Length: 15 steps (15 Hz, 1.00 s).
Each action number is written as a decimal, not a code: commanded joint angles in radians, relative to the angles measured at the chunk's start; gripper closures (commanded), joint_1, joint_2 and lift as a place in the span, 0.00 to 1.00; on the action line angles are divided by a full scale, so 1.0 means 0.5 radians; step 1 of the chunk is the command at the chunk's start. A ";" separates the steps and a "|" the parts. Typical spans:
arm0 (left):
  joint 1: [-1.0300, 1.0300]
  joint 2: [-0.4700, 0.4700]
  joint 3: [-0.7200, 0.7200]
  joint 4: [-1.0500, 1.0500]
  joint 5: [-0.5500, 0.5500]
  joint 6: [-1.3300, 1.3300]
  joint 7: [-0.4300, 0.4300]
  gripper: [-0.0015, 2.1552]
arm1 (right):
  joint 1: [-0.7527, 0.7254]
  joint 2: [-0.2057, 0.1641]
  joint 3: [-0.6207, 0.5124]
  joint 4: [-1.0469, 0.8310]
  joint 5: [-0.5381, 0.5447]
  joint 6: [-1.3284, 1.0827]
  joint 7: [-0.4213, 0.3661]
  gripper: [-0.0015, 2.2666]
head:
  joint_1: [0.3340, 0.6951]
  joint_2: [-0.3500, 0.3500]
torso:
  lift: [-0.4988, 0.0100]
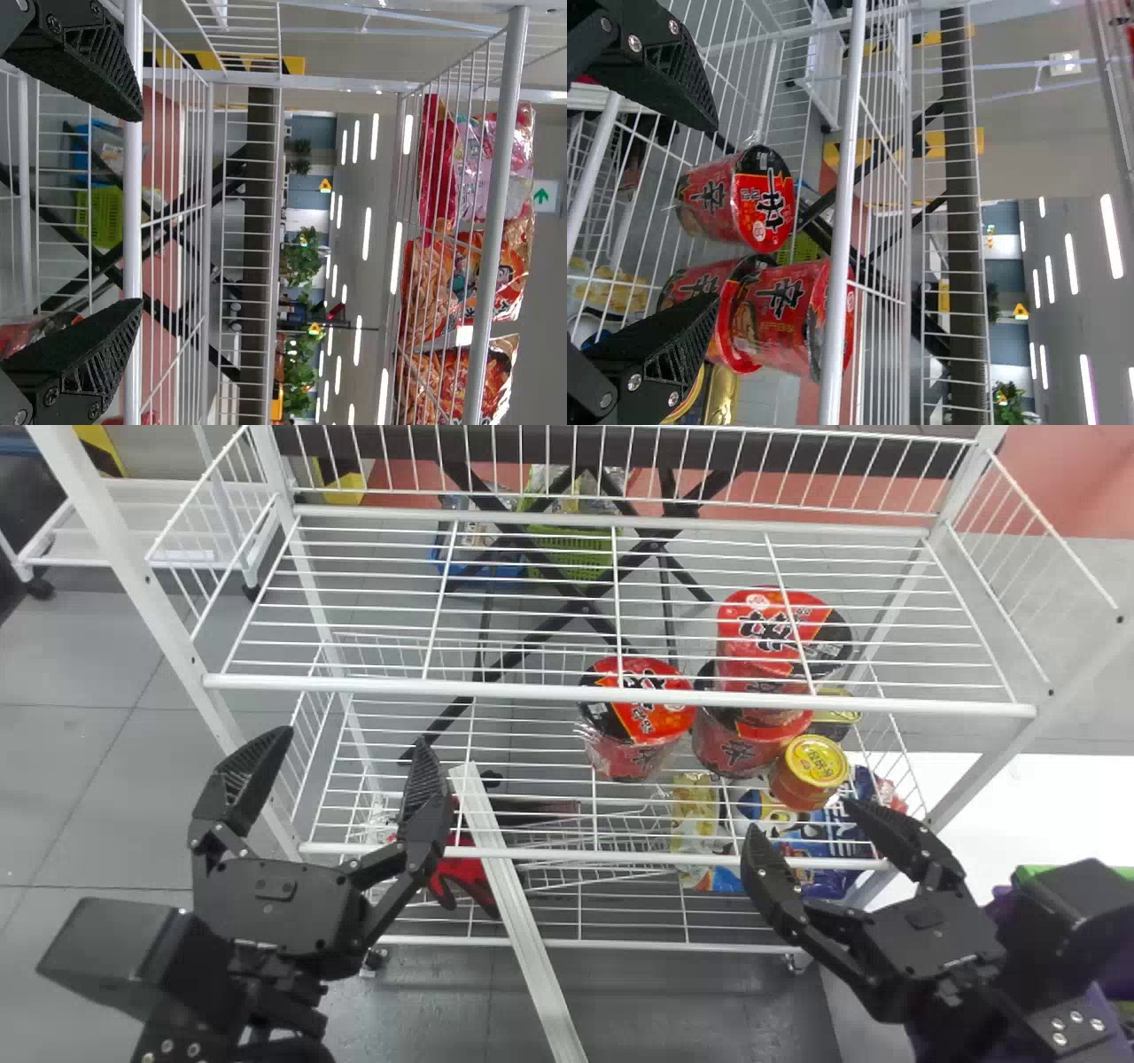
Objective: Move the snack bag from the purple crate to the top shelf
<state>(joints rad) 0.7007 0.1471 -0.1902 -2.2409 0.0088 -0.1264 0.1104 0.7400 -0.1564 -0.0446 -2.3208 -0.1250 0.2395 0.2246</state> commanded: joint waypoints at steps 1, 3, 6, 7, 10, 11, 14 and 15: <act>0.001 0.003 -0.003 0.015 -0.002 0.000 0.003 0.03 | 0.030 0.000 -0.104 -0.052 -0.048 0.004 0.014 0.07 | 1.00 0.42 | 0.09; 0.004 0.010 0.000 0.027 -0.002 0.000 0.003 0.03 | 0.091 0.000 -0.300 -0.132 -0.195 0.072 0.026 0.07 | 1.00 0.39 | 0.09; -0.021 0.022 -0.009 0.098 -0.002 -0.012 0.021 0.03 | 0.171 0.009 -0.727 -0.381 -0.551 0.538 0.109 0.07 | 1.00 0.27 | 0.09; -0.030 0.022 -0.012 0.107 -0.002 -0.012 0.021 0.03 | 0.192 0.027 -0.837 -0.451 -0.581 0.636 0.112 0.07 | 1.00 0.23 | 0.09; -0.042 0.046 -0.052 0.107 -0.005 -0.012 0.021 0.03 | 0.048 0.218 -1.236 -0.470 -0.683 0.986 0.278 0.07 | 1.00 0.09 | 0.09; -0.042 0.046 -0.052 0.116 -0.005 -0.012 0.021 0.03 | -0.115 0.315 -1.402 -0.470 -0.676 1.250 0.419 0.07 | 1.00 0.06 | 0.09; -0.045 0.068 -0.058 0.141 0.013 -0.019 0.025 0.03 | -0.599 0.315 -1.853 -0.399 -0.597 1.974 0.677 0.07 | 1.00 0.00 | 0.09; -0.045 0.077 -0.058 0.153 0.025 -0.061 0.021 0.03 | -0.728 0.315 -1.945 -0.316 -0.523 2.121 0.744 0.07 | 1.00 0.00 | 0.09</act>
<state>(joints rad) 0.6780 0.1797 -0.2192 -2.1714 0.0142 -0.1396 0.1221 0.4620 -0.0071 -0.9494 -2.5217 -0.4230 1.1927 0.5814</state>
